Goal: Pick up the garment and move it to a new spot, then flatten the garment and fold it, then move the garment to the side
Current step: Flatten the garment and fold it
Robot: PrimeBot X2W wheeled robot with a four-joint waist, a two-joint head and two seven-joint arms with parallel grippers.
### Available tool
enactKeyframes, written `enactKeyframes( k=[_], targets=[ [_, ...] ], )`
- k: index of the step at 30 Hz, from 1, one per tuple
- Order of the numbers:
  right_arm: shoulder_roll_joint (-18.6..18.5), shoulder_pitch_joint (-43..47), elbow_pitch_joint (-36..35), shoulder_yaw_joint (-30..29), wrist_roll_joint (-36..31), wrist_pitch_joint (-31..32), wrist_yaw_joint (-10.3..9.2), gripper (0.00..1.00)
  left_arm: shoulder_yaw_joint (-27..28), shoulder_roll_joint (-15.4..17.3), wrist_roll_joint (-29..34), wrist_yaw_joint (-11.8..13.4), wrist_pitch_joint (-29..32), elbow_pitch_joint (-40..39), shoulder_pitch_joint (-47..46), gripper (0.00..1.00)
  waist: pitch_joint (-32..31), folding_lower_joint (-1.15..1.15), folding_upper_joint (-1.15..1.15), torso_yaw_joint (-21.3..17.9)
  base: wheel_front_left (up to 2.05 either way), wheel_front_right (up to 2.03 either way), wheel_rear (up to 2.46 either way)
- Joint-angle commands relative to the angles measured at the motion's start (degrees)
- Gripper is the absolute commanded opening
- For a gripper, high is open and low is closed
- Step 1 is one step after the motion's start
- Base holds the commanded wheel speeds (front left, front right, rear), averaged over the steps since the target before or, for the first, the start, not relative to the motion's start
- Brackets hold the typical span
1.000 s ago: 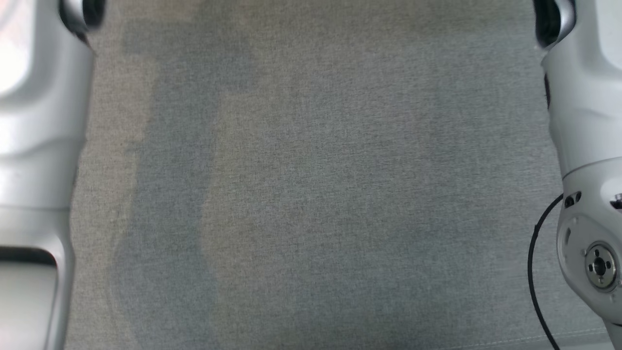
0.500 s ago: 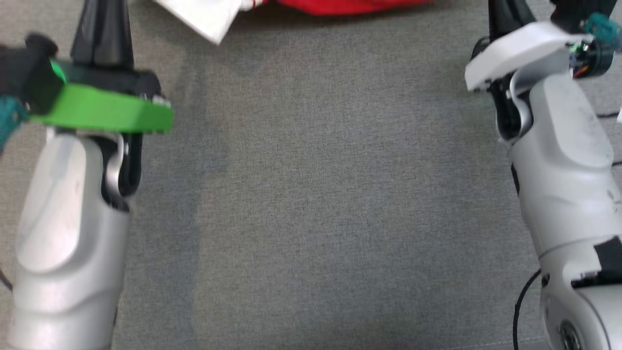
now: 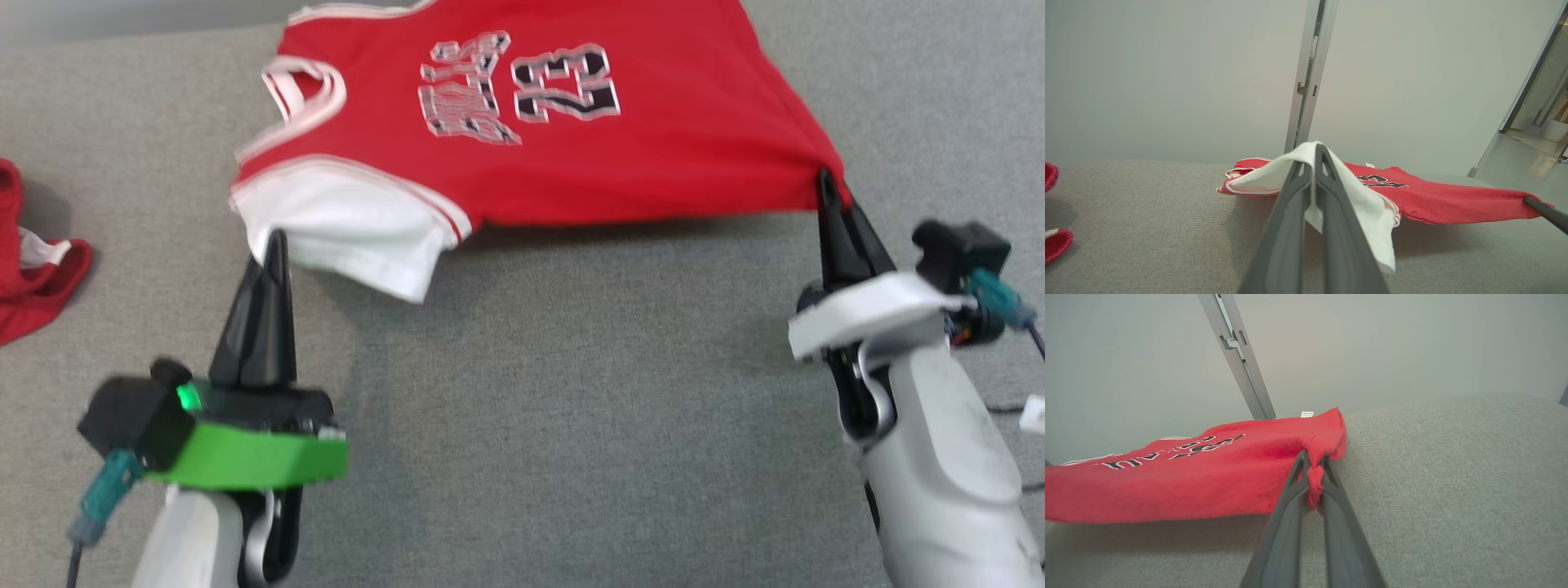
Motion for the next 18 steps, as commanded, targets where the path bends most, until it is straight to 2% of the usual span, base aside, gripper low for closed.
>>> enactKeyframes(
  k=[1,6,13,18],
  targets=[
    [-0.25,3.66,-2.57,-0.56,0.83,0.74,-0.05,0.00,-0.06,-0.22,-0.58,0.09,-0.01,-1.38,3.19,0.00,-5.14,0.00,0.00,1.21,0.00,0.00,0.00],
    [-0.20,15.22,-12.86,-2.22,2.04,4.50,-0.05,0.00,-0.50,0.18,-0.60,1.41,0.51,-6.42,12.13,0.00,-8.85,0.00,0.00,2.00,0.00,0.00,0.00],
    [-0.18,29.27,-26.66,-4.10,4.46,11.42,-0.05,0.00,-1.02,1.39,-1.22,3.80,4.88,-13.71,22.99,0.00,-11.66,0.00,0.00,2.50,0.00,0.00,0.00],
    [-0.17,32.94,-28.76,-5.67,3.89,15.62,-0.05,0.00,-1.67,1.36,-2.60,4.28,7.47,-13.42,25.87,0.00,-11.91,0.00,0.00,2.29,0.00,0.00,0.00]
  ],
)
